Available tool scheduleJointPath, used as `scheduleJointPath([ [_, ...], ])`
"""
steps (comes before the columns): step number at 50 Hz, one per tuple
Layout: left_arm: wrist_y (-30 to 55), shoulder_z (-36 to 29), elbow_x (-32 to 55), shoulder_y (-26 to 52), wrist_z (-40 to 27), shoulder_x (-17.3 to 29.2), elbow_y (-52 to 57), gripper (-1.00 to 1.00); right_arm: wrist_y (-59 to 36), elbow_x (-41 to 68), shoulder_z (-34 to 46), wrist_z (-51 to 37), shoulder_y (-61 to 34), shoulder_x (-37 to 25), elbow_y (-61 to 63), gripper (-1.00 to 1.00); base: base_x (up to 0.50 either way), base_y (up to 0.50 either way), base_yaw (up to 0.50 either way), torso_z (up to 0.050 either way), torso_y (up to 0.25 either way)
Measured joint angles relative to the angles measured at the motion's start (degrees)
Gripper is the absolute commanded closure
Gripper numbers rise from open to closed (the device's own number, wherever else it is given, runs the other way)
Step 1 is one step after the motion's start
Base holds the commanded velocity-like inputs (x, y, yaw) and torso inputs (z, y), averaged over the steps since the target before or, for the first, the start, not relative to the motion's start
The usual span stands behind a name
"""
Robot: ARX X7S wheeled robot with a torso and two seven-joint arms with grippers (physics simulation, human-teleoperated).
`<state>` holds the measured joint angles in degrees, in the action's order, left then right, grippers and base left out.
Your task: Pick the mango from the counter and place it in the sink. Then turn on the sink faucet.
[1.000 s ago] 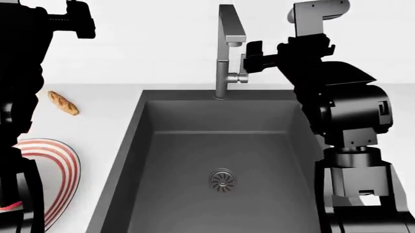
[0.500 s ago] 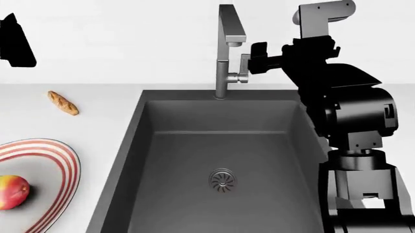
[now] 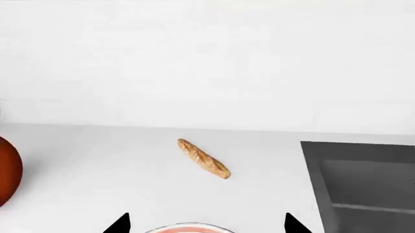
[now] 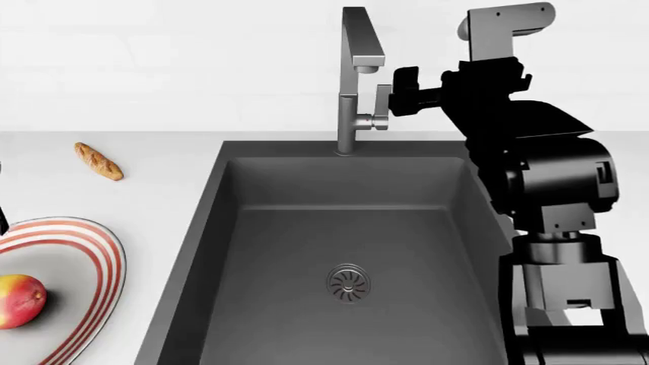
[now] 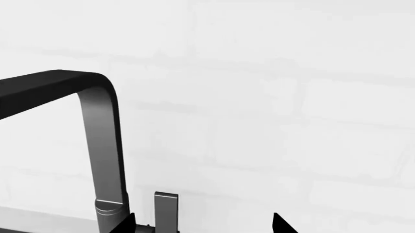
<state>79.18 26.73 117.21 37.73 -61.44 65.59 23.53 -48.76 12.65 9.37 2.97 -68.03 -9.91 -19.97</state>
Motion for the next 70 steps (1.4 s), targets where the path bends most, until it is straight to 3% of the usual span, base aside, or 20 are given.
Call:
scheduleJointPath([
  [6, -3.57, 0.76, 7.91, -5.13, -5.49, 3.11, -1.76, -1.0, 1.02, -0.07, 0.27, 0.01, -0.16, 0.06, -1.16, -1.0, 0.0, 0.0, 0.0, 0.0, 0.0],
  [21, -5.88, 3.1, 16.11, -15.72, -11.82, 1.66, -3.72, -1.0, 2.67, -0.17, 0.92, -0.06, 0.01, -0.15, -2.94, -1.0, 0.0, 0.0, 0.0, 0.0, 0.0],
  [70, -1.14, 7.18, 7.97, -22.41, -9.26, -2.88, -6.11, -1.0, 3.42, 0.64, 2.09, -0.6, 0.78, -1.07, -2.79, -1.0, 0.0, 0.0, 0.0, 0.0, 0.0],
])
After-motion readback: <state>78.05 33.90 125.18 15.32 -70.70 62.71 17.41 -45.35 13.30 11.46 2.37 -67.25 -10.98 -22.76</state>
